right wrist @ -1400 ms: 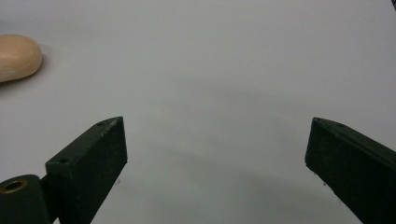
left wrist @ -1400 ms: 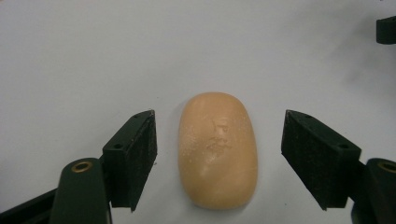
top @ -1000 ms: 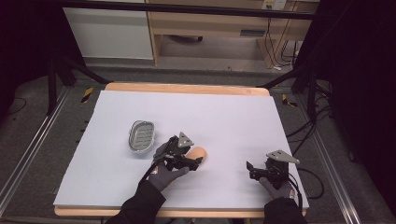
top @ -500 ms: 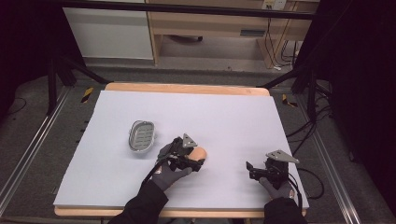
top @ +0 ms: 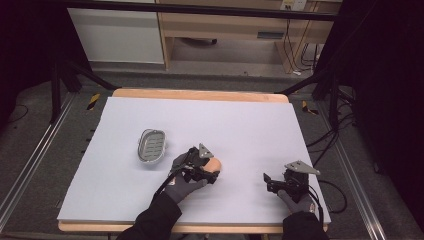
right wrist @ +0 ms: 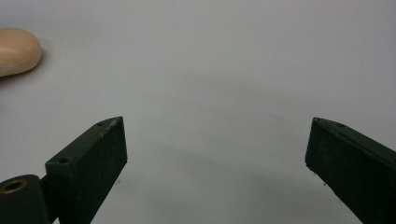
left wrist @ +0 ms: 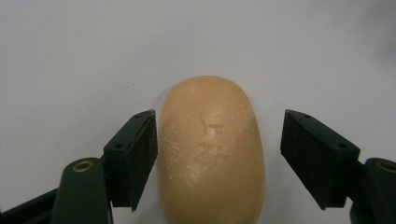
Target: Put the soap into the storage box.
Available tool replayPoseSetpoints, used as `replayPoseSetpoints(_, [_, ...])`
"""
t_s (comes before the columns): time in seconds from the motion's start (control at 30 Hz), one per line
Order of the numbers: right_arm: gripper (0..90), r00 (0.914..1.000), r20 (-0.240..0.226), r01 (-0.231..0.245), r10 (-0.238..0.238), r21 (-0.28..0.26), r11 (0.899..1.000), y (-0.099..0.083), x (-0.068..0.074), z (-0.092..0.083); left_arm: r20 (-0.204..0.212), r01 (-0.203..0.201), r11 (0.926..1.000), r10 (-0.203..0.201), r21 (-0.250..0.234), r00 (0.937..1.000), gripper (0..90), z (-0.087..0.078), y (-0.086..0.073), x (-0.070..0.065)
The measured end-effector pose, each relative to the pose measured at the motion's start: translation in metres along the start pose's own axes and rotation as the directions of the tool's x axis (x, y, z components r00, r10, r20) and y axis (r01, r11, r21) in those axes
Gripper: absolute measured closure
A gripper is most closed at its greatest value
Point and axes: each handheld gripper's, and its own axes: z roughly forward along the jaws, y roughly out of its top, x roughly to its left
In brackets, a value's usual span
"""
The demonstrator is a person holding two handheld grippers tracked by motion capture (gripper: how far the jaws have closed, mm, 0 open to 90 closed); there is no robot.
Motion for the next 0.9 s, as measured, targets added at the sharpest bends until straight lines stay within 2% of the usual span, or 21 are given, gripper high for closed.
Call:
replayPoseSetpoints(0.53, [5.8, 1.0000, -0.002, 0.002, -0.002, 0.006, 1.000, 0.000, 0.000, 0.001, -0.007, -0.006, 0.9988, 0.006, 0.049, 1.0000, 25.1, 0.011, 0.000, 0.002])
replayPoseSetpoints(0.67, [5.8, 1.0000, -0.003, 0.007, -0.007, 0.006, 1.000, 0.000, 0.000, 0.001, -0.007, -0.002, 0.9988, 0.002, 0.049, 1.0000, 25.6, 0.012, 0.000, 0.003])
replayPoseSetpoints(0.9, [5.8, 1.0000, -0.004, 0.009, -0.009, 0.008, 1.000, 0.000, 0.000, 0.002, -0.005, -0.014, 0.9967, 0.014, 0.081, 0.9999, 26.7, 0.017, -0.001, 0.004])
